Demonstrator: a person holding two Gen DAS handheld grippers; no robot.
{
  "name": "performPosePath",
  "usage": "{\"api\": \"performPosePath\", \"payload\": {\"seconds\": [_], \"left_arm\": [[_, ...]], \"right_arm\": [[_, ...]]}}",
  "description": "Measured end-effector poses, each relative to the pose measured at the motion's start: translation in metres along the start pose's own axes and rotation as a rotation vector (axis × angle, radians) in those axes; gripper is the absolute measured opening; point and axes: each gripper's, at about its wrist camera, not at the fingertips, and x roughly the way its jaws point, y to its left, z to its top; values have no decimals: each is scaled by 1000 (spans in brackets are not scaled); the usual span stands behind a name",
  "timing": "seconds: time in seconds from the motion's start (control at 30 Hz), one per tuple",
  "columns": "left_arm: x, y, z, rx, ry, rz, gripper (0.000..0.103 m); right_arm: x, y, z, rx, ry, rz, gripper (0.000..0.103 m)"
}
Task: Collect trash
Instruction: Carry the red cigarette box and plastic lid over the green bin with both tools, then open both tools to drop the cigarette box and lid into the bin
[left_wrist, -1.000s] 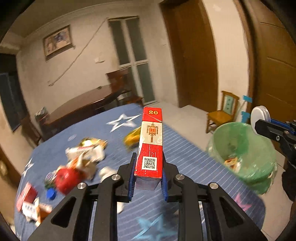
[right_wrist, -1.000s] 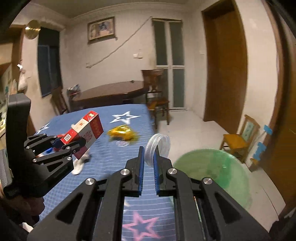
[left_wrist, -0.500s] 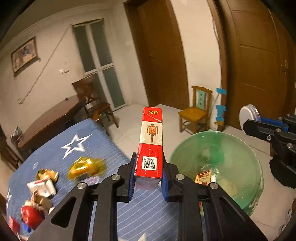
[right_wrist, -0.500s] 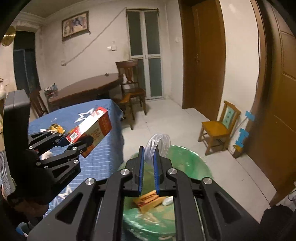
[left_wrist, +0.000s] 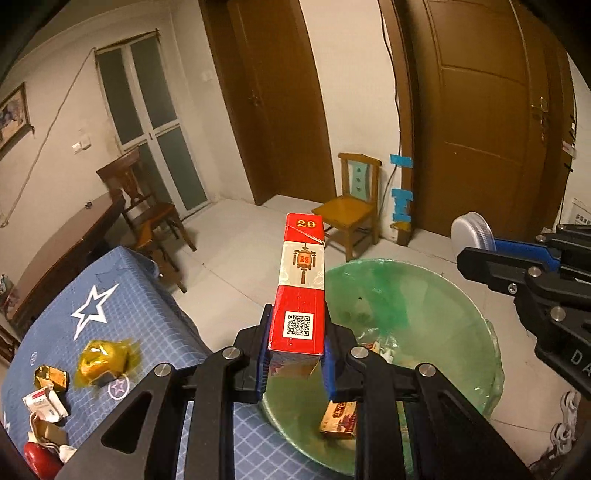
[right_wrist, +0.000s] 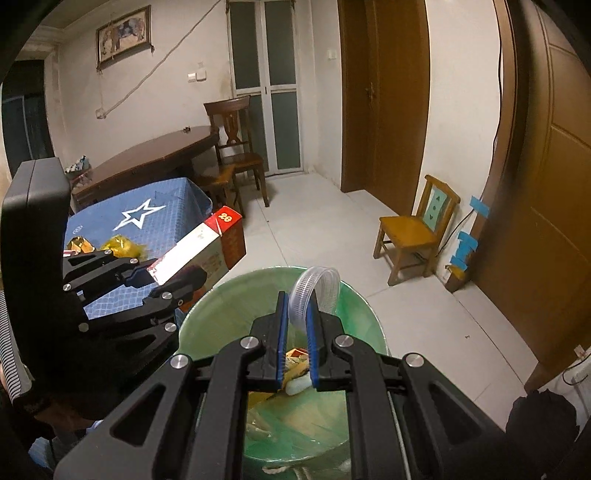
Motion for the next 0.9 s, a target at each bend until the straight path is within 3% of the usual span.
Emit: {"api": "performPosePath", "payload": {"seconds": [0.8,0.87,0.9], "left_arm": [[23,5,-13,14,38,-3,24],[25,6,-14,19,42,-5,25],[28,8,-14,20,50,0,30]], "right_arm": [[24,-5,9,-9,47,22,8],[25,-5,10,-6,42,19,8],[26,-5,11,-7,42,15,9]]}}
